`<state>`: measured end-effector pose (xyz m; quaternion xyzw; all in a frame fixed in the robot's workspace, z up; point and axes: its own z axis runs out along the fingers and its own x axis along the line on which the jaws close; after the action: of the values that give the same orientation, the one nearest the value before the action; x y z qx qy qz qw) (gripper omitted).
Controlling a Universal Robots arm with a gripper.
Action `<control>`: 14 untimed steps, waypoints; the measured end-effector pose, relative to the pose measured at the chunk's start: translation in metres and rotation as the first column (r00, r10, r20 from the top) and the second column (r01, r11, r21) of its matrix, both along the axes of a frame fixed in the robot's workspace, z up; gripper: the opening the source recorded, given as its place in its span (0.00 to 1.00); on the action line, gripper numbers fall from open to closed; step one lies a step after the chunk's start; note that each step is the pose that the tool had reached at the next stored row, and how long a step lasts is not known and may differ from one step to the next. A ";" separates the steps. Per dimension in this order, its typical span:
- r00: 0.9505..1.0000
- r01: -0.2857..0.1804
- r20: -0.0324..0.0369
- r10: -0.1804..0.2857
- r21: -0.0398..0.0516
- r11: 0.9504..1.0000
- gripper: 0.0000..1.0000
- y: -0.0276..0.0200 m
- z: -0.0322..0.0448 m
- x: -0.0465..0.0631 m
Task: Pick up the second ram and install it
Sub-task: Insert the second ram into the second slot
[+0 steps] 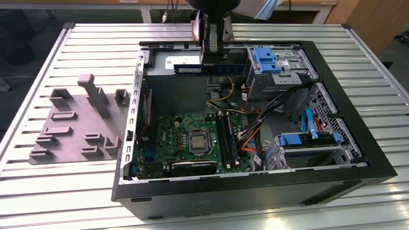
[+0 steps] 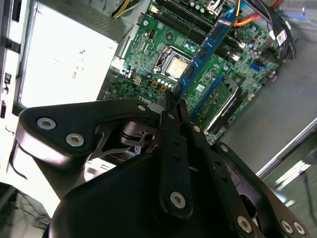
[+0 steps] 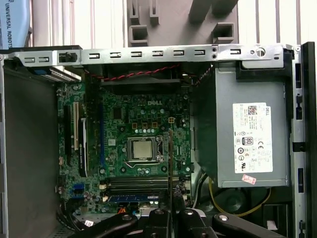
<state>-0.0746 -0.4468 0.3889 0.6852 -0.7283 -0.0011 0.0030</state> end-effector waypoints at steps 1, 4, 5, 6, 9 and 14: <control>1.000 0.018 0.000 -0.018 0.000 1.000 0.14 0.0000 -0.0002 0.000; 0.997 0.072 0.000 -0.072 0.000 0.997 0.14 0.0000 -0.0008 0.000; 0.996 0.090 0.000 -0.090 0.000 0.996 0.14 0.0000 -0.0011 0.000; 0.994 0.109 0.000 -0.109 0.000 0.994 0.14 0.0000 -0.0013 0.000; 0.987 0.163 0.000 -0.163 0.000 0.987 0.14 -0.0001 -0.0021 0.000; 0.968 0.252 0.000 -0.252 0.000 0.968 0.14 0.0000 -0.0037 0.000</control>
<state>-0.0746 -0.4468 0.3852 0.5872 -0.8094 -0.0015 0.0027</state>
